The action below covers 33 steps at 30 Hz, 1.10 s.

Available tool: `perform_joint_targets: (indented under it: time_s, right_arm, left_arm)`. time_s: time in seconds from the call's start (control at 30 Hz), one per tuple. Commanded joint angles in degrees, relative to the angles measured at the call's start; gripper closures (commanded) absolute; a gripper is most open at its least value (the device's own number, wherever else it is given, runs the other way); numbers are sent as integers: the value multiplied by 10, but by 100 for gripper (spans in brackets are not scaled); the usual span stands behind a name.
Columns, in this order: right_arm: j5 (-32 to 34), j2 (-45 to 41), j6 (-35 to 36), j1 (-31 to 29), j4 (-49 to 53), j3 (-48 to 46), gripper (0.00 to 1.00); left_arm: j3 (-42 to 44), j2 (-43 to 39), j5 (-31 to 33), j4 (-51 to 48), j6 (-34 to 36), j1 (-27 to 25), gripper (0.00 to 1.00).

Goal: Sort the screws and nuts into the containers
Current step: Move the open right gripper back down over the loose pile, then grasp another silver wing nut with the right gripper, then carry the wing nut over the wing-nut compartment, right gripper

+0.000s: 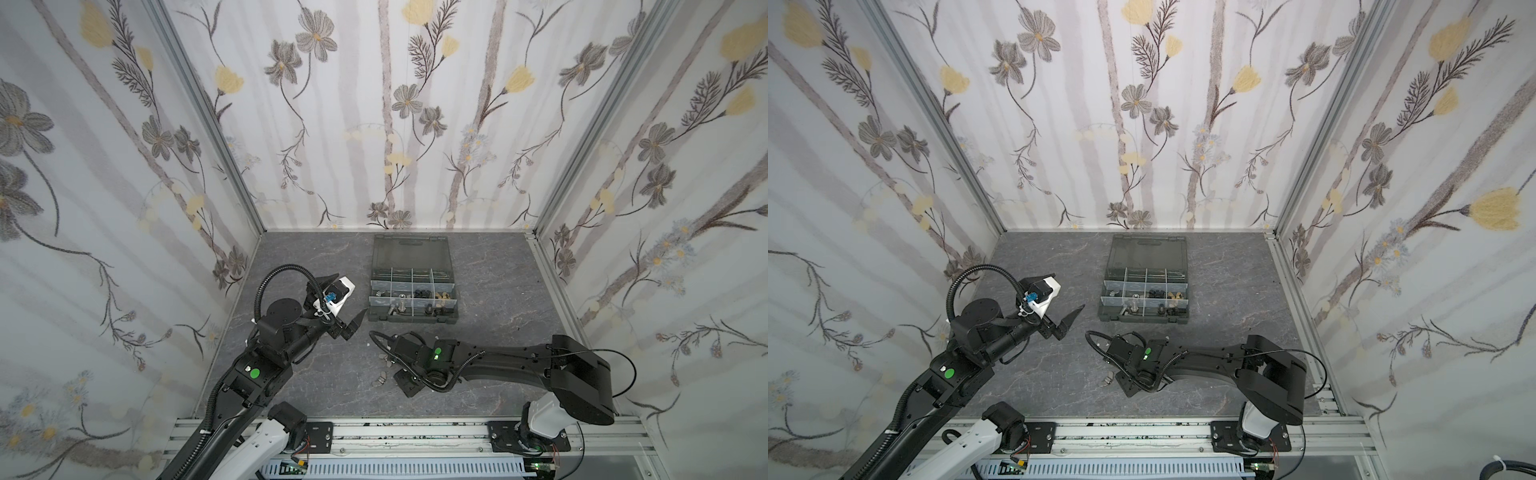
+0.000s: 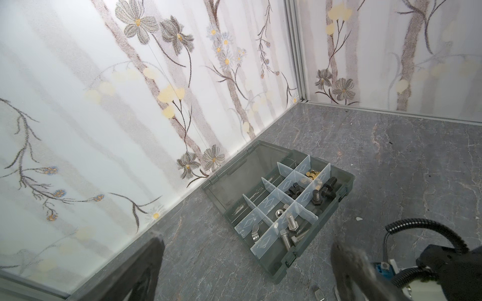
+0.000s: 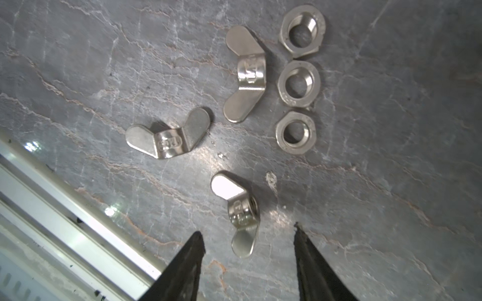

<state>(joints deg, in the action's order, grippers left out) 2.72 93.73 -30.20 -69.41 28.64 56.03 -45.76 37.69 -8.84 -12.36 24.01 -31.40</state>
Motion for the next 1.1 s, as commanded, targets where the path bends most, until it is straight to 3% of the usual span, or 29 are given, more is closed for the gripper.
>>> perform_joint_targets:
  time_s: [0.0,0.73,0.93,1.07]
  right_arm:
    - [-17,15,21,-1,-21,5,49]
    - [-34,59,60,0,-19,6,79]
    - [-37,35,50,15,-19,-4,87]
    - [-43,-18,42,55,-25,-18,89]
  left_arm:
    - [1,-3,-6,1,5,1,0]
    - [8,-10,2,-3,11,1,0]
    - [7,-6,5,-3,15,1,0]
    - [3,-1,6,-3,17,1,0]
